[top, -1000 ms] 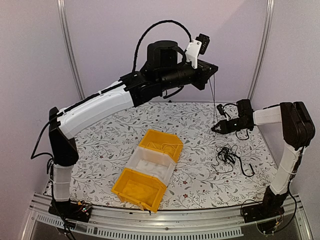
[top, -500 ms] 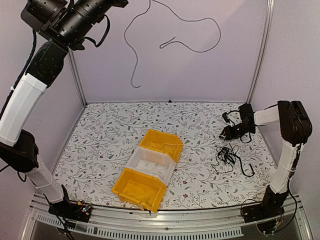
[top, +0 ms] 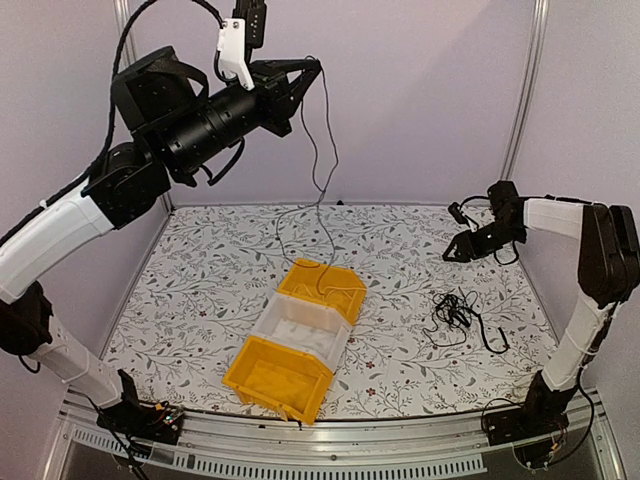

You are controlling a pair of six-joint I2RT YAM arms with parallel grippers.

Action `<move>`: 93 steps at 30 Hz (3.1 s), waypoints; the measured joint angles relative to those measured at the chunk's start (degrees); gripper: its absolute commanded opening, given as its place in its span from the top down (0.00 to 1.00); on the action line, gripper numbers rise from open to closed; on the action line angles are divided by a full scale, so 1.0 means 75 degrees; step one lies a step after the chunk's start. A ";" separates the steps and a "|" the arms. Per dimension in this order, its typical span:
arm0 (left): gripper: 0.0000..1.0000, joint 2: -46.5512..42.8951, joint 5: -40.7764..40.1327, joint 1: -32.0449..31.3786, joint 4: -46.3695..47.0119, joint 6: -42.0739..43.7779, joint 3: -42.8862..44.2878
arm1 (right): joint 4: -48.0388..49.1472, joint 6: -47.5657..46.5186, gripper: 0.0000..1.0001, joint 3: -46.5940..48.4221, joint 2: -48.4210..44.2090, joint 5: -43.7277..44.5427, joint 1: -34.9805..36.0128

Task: Untangle the cables

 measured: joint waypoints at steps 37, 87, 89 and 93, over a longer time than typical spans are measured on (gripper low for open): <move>1.00 -0.1740 -0.0137 0.0122 0.0364 -0.0877 -0.1950 | -0.1376 -0.1355 0.37 0.2235 -0.0341 0.0038 0.0542; 1.00 -0.2317 0.0842 0.0455 0.0804 -0.2273 -0.3832 | -0.1437 -0.1489 0.38 0.1903 -0.0187 0.0236 0.0813; 1.00 -0.2498 0.0874 0.0455 0.0804 -0.2413 -0.3958 | -0.1434 -0.1489 0.38 0.1903 -0.0178 0.0236 0.0819; 1.00 -0.2713 0.0871 0.0455 0.0819 -0.2672 -0.4450 | -0.1434 -0.1492 0.38 0.1903 -0.0134 0.0236 0.0825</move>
